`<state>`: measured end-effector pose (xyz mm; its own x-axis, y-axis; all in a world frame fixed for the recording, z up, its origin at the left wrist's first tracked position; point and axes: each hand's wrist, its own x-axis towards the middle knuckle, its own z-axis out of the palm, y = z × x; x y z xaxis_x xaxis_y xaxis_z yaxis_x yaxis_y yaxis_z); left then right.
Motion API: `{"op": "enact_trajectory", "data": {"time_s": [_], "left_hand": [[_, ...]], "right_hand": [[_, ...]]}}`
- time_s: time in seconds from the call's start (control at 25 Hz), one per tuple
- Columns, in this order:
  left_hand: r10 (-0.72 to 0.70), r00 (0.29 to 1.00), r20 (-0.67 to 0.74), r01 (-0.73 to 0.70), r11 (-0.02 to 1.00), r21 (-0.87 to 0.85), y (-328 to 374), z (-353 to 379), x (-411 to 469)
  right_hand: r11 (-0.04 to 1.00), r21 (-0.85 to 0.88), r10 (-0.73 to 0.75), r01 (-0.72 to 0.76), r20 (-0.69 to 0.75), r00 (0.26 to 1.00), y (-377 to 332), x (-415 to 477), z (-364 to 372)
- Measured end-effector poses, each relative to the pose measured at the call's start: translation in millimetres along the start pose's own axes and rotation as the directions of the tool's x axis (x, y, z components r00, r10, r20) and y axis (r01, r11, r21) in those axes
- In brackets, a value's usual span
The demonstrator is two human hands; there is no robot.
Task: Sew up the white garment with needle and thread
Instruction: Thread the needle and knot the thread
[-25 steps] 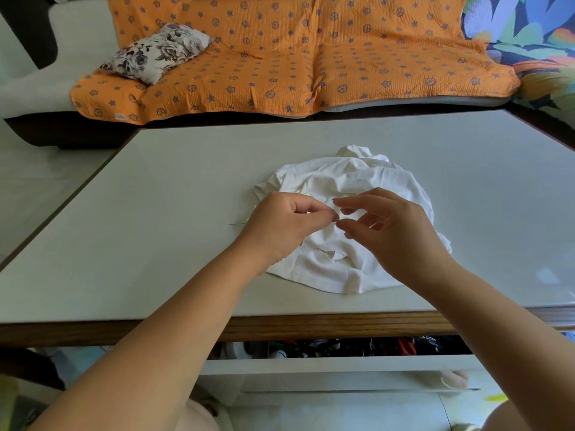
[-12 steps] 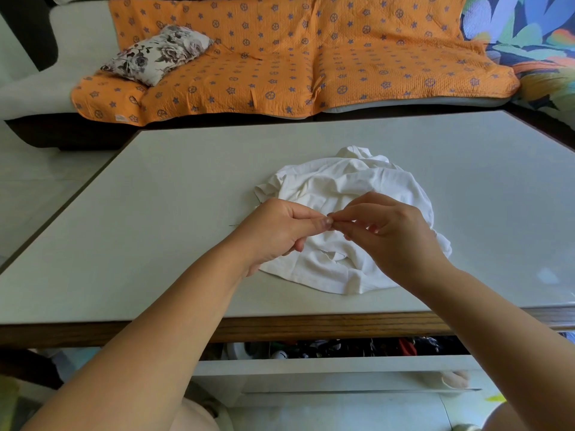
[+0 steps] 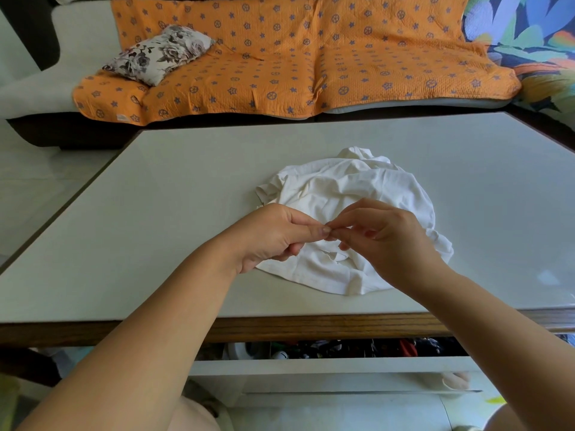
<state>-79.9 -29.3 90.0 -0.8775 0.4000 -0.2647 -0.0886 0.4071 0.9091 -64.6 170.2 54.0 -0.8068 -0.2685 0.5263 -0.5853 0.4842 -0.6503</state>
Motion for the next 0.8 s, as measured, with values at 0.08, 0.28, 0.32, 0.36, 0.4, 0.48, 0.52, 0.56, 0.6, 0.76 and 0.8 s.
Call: {"op": "enact_trajectory", "data": {"time_s": [0.08, 0.28, 0.32, 0.36, 0.4, 0.48, 0.52, 0.56, 0.6, 0.76, 0.8], "left_hand": [[0.001, 1.0, 0.01, -0.001, 1.0, 0.001, 0, 0, 0], [0.039, 0.999, -0.02, -0.039, 0.999, 0.018, 2, 5, 0], [0.055, 0.998, -0.032, -0.054, 0.998, 0.029, 3, 7, 1], [0.067, 0.997, -0.045, -0.066, 0.997, 0.038, 4, 8, 2], [0.074, 0.996, -0.057, -0.071, 0.997, 0.042, 4, 9, 2], [0.066, 0.996, -0.057, -0.064, 0.997, 0.04, 1, 8, 4], [0.055, 0.997, -0.045, -0.053, 0.998, 0.034, -1, 7, 5], [0.044, 0.999, -0.029, -0.043, 0.999, 0.024, -2, 5, 5], [0.039, 0.999, -0.016, -0.039, 0.999, 0.006, -4, 2, 5], [0.021, 0.999, -0.033, -0.025, 0.994, -0.11, -10, -4, 7], [0.007, 0.999, -0.046, -0.013, 0.991, -0.132, -12, -5, 8]], "right_hand": [[1.0, -0.021, 0.006, -0.006, 0.013, 1.0, -2, 0, 0], [0.989, -0.1, 0.11, -0.11, -0.01, 0.994, -11, -1, 0], [0.985, -0.113, 0.125, -0.128, -0.029, 0.992, -13, 0, 0], [0.982, -0.125, 0.139, -0.144, -0.046, 0.989, -15, 1, -1], [0.978, -0.139, 0.152, -0.159, -0.054, 0.987, -18, 3, -1], [0.966, -0.163, 0.2, -0.202, -0.029, 0.979, -21, 3, -1], [0.958, -0.149, 0.247, -0.245, -0.008, 0.969, -22, 3, 0], [0.946, -0.082, 0.314, -0.312, 0.003, 0.95, -23, 4, 0], [0.914, 0.057, 0.402, -0.402, 0.007, 0.916, -23, 6, -2], [0.157, 0.854, 0.656, -0.496, 0.285, 0.699, -18, 19, -18], [-0.018, 0.904, 0.653, -0.426, 0.333, 0.68, -14, 20, -22]]}}
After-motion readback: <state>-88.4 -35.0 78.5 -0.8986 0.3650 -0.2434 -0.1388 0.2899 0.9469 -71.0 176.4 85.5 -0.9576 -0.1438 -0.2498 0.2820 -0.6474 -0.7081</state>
